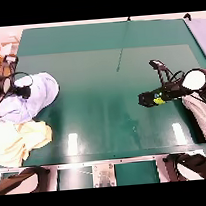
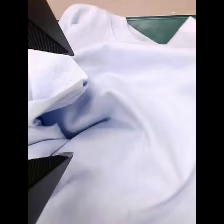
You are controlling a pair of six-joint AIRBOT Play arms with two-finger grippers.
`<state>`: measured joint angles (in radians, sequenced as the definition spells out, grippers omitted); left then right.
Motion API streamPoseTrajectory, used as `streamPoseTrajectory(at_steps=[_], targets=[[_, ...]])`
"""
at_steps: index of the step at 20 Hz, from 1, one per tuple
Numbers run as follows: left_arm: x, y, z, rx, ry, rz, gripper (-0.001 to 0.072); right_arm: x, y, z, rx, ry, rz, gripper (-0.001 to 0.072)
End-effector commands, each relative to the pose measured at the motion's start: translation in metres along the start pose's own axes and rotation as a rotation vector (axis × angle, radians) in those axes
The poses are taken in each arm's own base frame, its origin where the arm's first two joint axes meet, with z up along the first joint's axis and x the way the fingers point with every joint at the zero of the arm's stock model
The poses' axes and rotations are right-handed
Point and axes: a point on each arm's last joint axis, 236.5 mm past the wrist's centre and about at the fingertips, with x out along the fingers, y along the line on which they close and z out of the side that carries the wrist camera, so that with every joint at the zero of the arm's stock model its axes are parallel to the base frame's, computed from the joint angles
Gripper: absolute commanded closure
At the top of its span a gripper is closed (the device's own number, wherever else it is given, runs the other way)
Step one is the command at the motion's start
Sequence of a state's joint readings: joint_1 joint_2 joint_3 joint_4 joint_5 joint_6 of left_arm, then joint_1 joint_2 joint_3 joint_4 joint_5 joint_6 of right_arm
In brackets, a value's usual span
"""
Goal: Fold the shirts.
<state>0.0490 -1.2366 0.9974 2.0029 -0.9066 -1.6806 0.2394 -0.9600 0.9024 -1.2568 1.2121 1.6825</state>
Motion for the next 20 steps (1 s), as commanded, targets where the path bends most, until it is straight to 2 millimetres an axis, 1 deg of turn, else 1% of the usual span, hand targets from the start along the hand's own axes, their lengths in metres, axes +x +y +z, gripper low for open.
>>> streamPoseTrajectory(at_steps=[1, 4, 6, 7, 8, 9, 10, 11, 12, 13, 14, 15, 16, 17, 18, 19, 20], targets=[[0.059, 0.005, -0.031, 0.010, 0.129, 0.016, 0.0018, 0.000, 0.001, 0.008, -0.001, -0.035, 0.004, 0.0700], [0.094, -0.016, -0.041, 0.048, 0.164, -0.022, 0.0018, 0.001, 0.001, 0.008, 0.000, -0.032, 0.003, 0.0700], [0.112, -0.026, -0.042, 0.065, 0.161, -0.040, 0.0021, 0.001, 0.001, 0.008, 0.000, -0.031, 0.003, 0.0700], [0.118, -0.030, -0.043, 0.073, 0.159, -0.047, 0.0130, 0.001, 0.001, 0.008, 0.000, -0.031, 0.003, 0.0700], [0.122, -0.032, -0.046, 0.092, 0.168, -0.052, 0.0373, 0.001, 0.001, 0.008, 0.001, -0.031, 0.004, 0.0700], [0.123, -0.032, -0.048, 0.108, 0.175, -0.054, 0.0655, 0.001, 0.001, 0.008, 0.001, -0.030, 0.004, 0.0700], [0.121, -0.033, -0.046, 0.126, 0.176, -0.052, 0.0682, 0.001, 0.001, 0.008, 0.001, -0.030, 0.004, 0.0700], [0.117, -0.029, -0.040, 0.143, 0.180, -0.047, 0.0683, 0.001, 0.001, 0.008, 0.001, -0.031, 0.004, 0.0700], [0.109, -0.024, -0.029, 0.146, 0.174, -0.035, 0.0683, 0.001, 0.001, 0.008, 0.000, -0.031, 0.004, 0.0700], [0.094, -0.020, -0.007, 0.138, 0.140, -0.024, 0.0684, 0.001, 0.001, 0.008, 0.001, -0.030, 0.004, 0.0700], [0.076, -0.017, 0.018, 0.123, 0.092, -0.019, 0.0684, 0.001, 0.001, 0.008, 0.001, -0.031, 0.005, 0.0700], [0.049, -0.018, 0.048, 0.108, 0.025, -0.031, 0.0683, 0.000, 0.002, 0.009, 0.001, -0.034, 0.006, 0.0700], [0.018, -0.026, 0.075, 0.096, -0.044, -0.073, 0.0684, -0.002, 0.002, 0.011, -0.001, -0.041, 0.005, 0.0700], [-0.019, -0.045, 0.099, 0.083, -0.110, -0.157, 0.0683, -0.007, 0.001, 0.017, 0.005, -0.059, 0.006, 0.0700], [-0.055, -0.071, 0.116, 0.078, -0.159, -0.261, 0.0683, -0.014, -0.002, 0.025, 0.016, -0.084, 0.004, 0.0700], [-0.090, -0.103, 0.126, 0.071, -0.190, -0.380, 0.0683, -0.022, -0.008, 0.035, 0.039, -0.113, -0.001, 0.0700], [-0.120, -0.136, 0.128, 0.072, -0.201, -0.493, 0.0684, -0.032, -0.019, 0.045, 0.074, -0.143, -0.011, 0.0701]])
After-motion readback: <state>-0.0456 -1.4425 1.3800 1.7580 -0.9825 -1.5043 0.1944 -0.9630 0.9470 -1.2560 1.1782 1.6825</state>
